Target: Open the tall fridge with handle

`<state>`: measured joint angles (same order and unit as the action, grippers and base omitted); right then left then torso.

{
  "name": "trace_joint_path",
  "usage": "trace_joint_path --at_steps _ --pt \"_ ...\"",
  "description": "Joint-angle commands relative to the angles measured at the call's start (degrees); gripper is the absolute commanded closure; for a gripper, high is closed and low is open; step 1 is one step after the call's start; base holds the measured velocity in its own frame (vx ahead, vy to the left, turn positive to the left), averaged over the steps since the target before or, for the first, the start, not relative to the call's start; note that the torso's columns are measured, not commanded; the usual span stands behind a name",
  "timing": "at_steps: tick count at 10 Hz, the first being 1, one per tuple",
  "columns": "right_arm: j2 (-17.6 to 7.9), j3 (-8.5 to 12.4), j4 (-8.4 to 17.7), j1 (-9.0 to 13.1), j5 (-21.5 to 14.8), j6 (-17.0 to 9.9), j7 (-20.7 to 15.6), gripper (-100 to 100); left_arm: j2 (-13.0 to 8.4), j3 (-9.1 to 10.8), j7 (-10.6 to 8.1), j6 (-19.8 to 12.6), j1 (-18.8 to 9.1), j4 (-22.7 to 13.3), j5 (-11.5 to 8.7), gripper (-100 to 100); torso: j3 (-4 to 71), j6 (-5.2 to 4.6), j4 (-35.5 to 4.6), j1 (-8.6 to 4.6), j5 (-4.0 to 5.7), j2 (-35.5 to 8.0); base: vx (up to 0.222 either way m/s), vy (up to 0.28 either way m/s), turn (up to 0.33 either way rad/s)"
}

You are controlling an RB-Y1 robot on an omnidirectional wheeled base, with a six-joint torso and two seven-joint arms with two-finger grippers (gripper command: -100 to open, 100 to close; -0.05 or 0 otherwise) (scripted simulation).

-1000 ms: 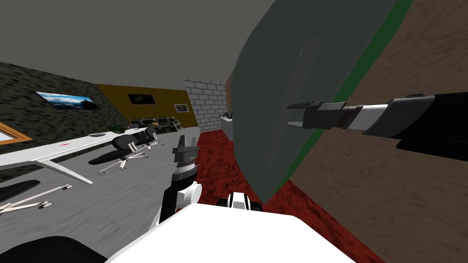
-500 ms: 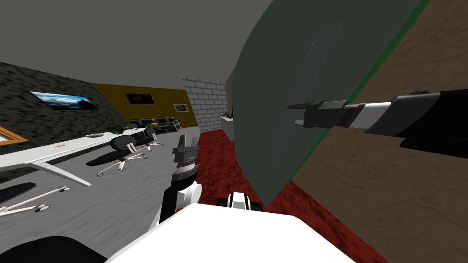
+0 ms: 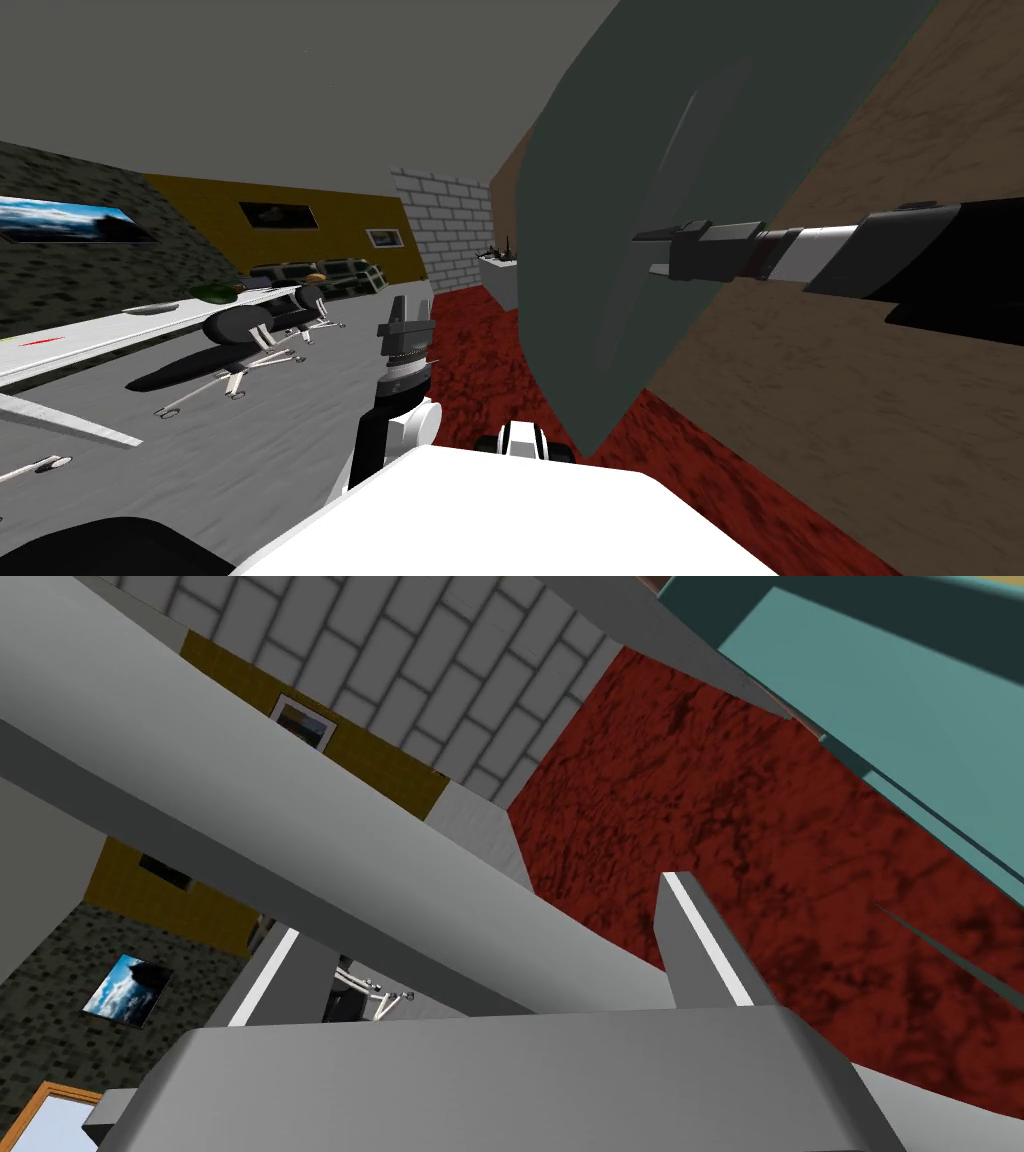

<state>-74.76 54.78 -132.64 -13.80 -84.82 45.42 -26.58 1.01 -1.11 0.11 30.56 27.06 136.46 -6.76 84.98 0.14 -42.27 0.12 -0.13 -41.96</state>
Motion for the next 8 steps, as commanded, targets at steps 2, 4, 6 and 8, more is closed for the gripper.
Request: trace_joint_path --at_steps 2,4,6,8 --pt "0.12 1.18 1.39 -0.86 -1.83 -0.14 1.18 100 0.0 0.0 0.0 0.0 0.01 0.0 0.0 0 0.17 0.1 0.04 0.08 -0.08 0.18 -0.033 0.319 -0.129" --pt "0.1 1.61 1.77 -1.29 -2.58 -0.01 1.58 100 0.0 0.0 0.0 0.0 0.01 0.01 0.0 0 0.07 -0.14 -0.03 0.23 -0.1 0.02 -0.018 0.351 -0.159" --pt "0.07 2.46 2.52 -2.13 -4.07 0.25 2.39 100 0.0 0.0 0.0 0.0 0.01 0.0 0.0 0 0.11 0.0 -0.05 0.17 -0.13 0.04 -0.024 0.369 -0.156" --pt "0.05 2.89 2.9 -2.55 -4.82 0.39 2.8 100 -0.01 0.0 0.0 0.0 0.0 0.01 0.0 0 -0.01 0.01 -0.07 -0.02 -0.09 -0.11 -0.063 0.32 -0.1"
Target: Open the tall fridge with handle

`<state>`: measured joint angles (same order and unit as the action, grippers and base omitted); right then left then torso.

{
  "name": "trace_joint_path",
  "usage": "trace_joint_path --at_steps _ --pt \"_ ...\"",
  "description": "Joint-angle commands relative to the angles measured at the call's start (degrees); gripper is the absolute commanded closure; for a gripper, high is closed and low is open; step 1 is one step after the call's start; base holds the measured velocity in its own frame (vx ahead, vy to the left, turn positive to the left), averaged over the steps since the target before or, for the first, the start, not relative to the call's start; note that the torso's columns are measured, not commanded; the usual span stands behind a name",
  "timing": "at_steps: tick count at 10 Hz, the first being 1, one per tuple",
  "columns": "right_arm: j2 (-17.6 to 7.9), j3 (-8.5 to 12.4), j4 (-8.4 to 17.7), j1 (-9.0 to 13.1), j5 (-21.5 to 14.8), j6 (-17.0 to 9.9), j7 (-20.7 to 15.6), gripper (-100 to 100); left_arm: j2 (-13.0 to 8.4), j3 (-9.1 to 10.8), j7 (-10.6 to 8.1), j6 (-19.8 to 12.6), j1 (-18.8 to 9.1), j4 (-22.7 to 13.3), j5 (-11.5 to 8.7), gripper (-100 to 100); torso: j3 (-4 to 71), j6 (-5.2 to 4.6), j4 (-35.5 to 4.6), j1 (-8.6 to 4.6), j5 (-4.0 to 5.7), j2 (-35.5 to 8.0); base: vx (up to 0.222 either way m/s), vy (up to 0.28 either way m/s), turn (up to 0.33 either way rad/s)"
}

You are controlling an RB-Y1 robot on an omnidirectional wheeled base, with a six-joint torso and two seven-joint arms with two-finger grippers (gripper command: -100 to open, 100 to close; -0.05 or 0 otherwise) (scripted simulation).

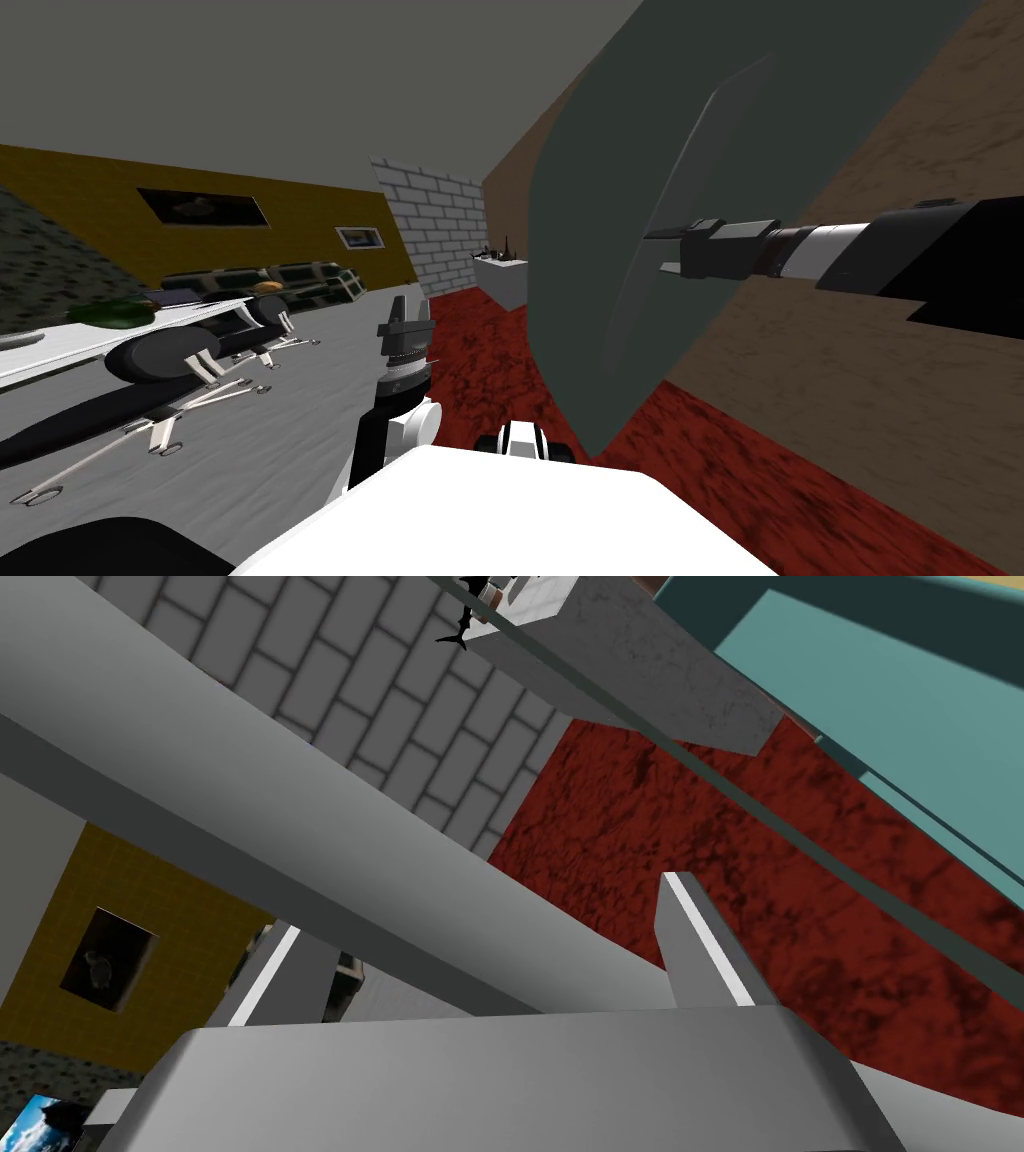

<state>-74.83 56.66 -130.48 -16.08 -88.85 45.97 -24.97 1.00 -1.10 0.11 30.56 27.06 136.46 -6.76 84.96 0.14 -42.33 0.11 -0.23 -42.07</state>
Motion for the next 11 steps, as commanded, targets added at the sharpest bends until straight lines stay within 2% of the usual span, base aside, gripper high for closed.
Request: trace_joint_path --at_steps 1,2,4,8,11 --pt "0.06 0.39 0.25 -0.3 -0.41 0.1 0.35 100 0.0 0.0 0.0 0.0 0.01 0.0 0.0 0 -0.13 -0.14 -0.06 -0.01 0.09 -0.1 -0.028 0.168 -0.047" --pt "0.09 0.5 1.01 -0.8 -1.15 0.27 0.4 100 -0.02 0.01 0.0 0.0 0.0 0.0 0.0 0 -0.17 -0.1 -0.06 -0.51 0.18 -0.1 0.007 0.223 -0.103" --pt "0.07 0.72 1.86 -1.12 -1.88 0.26 0.47 100 0.0 0.0 0.0 0.0 0.01 0.0 0.0 0 -0.28 -0.23 0.11 0.05 0.27 -0.1 0.028 0.345 -0.153" --pt "0.03 1.36 4.43 -2.11 -4.06 0.21 0.67 100 0.0 0.0 0.0 0.0 0.02 0.0 0.0 0 0.2 0.13 0.16 -0.04 0.16 0.43 0.039 0.349 -0.13" --pt "0.02 1.57 5.29 -2.43 -4.79 0.19 0.73 100 0.0 0.0 0.0 0.0 0.01 0.0 0.0 0 0.19 0.15 0.13 0.04 0.11 0.35 0.001 0.319 -0.082"
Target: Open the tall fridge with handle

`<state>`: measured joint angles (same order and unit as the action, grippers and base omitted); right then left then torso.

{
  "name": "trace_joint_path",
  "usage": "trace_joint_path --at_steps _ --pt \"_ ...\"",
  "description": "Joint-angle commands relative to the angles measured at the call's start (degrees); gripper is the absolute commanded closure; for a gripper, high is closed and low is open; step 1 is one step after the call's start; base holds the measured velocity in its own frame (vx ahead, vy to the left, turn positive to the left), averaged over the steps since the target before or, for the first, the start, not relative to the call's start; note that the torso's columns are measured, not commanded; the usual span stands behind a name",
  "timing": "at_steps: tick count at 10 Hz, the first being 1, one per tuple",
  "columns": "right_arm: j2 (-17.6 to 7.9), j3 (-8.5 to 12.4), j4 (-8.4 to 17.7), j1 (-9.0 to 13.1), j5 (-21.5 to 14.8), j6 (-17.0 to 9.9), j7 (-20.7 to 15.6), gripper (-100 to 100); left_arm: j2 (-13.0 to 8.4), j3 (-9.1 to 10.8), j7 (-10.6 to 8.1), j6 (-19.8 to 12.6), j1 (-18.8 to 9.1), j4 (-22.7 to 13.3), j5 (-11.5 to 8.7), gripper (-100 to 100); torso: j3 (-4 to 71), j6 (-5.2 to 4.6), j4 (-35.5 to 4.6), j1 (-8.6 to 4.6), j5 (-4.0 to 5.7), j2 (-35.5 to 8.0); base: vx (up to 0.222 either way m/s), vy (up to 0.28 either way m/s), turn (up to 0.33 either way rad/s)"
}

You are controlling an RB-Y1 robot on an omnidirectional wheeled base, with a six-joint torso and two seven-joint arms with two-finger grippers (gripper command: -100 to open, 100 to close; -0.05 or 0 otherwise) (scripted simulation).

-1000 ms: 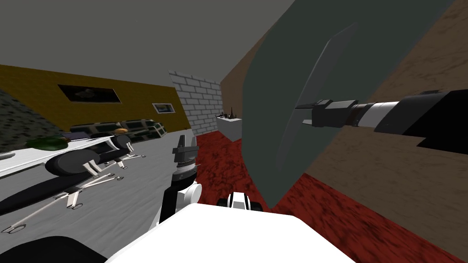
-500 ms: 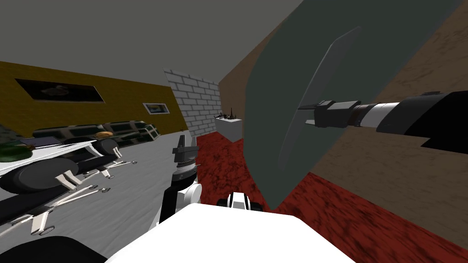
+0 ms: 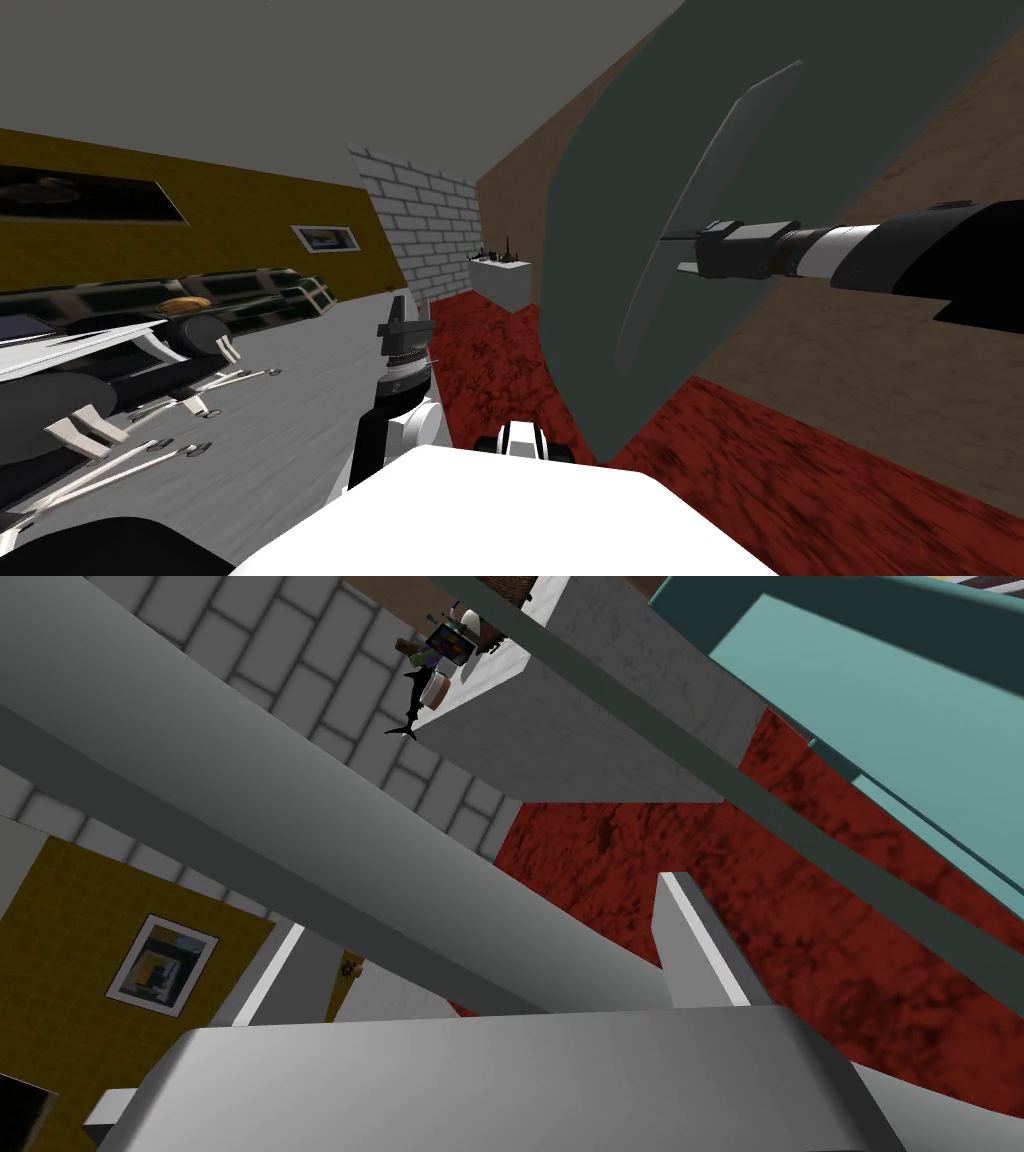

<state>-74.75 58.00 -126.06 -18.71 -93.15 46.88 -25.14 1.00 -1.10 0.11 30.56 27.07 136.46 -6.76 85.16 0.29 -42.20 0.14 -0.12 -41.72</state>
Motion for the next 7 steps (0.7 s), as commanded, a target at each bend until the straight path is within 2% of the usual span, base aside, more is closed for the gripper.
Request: trace_joint_path --at_steps 1,6,7 --pt "-0.07 0.44 1.72 -0.13 -1.21 -0.72 0.97 100 -0.01 0.0 0.0 0.0 0.0 0.0 0.0 0 -0.05 0.03 -0.03 -0.14 0.01 -0.03 0.005 0.321 -0.102" --pt "-0.12 1.08 4.29 -1.11 -3.4 -0.77 1.17 100 0.0 0.0 0.0 0.0 0.01 0.0 0.0 0 -0.38 -0.36 -0.2 0.1 0.01 -0.53 0.008 0.373 -0.12" --pt "-0.22 0.95 3.71 -1.27 -3.35 -0.36 0.59 100 0.0 0.0 0.0 0.0 0.0 0.01 0.0 0 -0.51 -0.3 -0.24 -0.21 0.07 -0.62 0.01 0.145 -0.015"
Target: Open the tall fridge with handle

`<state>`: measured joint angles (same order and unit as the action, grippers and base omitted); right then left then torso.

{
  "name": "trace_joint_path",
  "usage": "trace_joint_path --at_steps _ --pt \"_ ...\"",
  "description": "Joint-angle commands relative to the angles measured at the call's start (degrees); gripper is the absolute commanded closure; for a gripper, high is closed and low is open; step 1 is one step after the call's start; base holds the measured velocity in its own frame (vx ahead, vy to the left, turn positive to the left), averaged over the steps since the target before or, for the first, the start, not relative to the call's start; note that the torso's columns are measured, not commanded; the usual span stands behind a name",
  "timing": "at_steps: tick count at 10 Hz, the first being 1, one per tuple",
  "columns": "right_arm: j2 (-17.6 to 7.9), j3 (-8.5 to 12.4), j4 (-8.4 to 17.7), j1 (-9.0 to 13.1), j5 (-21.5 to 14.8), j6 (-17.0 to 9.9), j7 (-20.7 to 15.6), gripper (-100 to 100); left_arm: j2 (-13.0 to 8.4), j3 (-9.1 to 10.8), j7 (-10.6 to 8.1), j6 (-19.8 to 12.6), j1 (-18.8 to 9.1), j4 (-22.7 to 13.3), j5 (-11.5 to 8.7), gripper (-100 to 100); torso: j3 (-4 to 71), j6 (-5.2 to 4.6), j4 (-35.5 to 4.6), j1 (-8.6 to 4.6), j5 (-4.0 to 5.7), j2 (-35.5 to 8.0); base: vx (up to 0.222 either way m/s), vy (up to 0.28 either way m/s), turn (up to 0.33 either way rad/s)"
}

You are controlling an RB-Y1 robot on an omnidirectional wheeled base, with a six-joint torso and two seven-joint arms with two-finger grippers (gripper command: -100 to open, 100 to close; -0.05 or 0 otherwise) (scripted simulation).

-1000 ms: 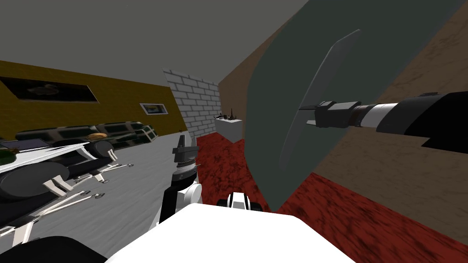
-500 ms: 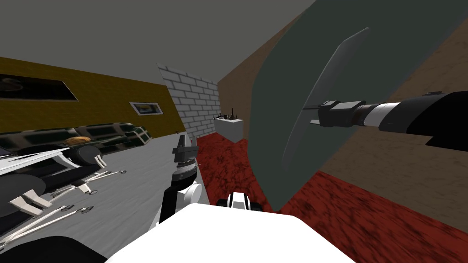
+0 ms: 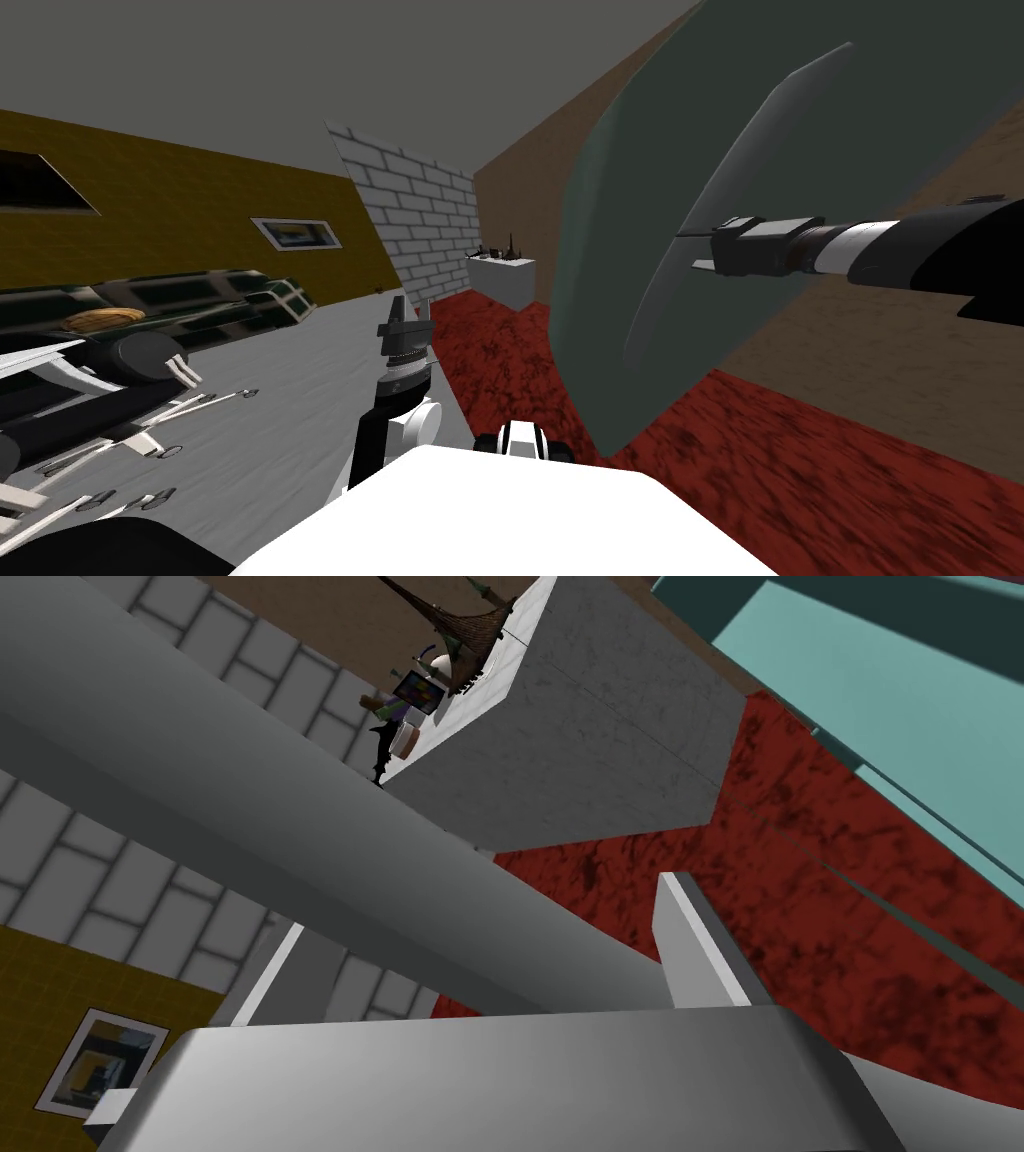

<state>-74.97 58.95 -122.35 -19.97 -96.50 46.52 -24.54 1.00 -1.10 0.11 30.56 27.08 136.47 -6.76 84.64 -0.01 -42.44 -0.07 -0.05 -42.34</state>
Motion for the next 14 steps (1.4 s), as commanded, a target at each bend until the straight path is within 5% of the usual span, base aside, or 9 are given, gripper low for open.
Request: trace_joint_path --at_steps 1,2,7,10,14 --pt "2.93 -0.8 2.78 2.68 -0.92 -2.71 -2.86 100 -0.02 0.02 0.0 0.0 0.0 0.0 0.0 0 -0.01 0.03 -0.04 -0.63 0.1 -0.02 -0.131 -0.06 0.332" --pt "3.83 -0.8 3.3 3.78 -0.92 -3.03 -3.47 100 -0.04 0.03 0.0 -0.01 -0.03 -0.01 0.0 0 0.03 0.29 -0.19 -1.02 0.1 -0.17 -0.158 -0.127 0.351" --pt "3.83 -0.8 9.27 10.46 -0.92 -9.95 -9.89 100 -0.03 0.04 0.0 0.0 0.01 0.0 0.0 0 0.56 0.55 -0.03 1.28 -0.93 0.58 -0.015 -0.03 0.103" --pt "3.83 -0.8 9.27 10.46 -0.92 -10.51 -13.23 100 -0.03 0.03 0.0 0.0 0.01 0.0 0.0 0 0.37 0.47 -0.09 0.9 -0.79 0.28 0.007 0.011 0.01" --pt "3.17 -1.09 11.37 8.26 -3.03 -7.57 -10.49 100 0.0 0.0 0.0 0.0 0.01 0.01 0.0 0 0.38 0.25 0.39 0.68 -0.22 0.55 0.089 0.263 -0.087"
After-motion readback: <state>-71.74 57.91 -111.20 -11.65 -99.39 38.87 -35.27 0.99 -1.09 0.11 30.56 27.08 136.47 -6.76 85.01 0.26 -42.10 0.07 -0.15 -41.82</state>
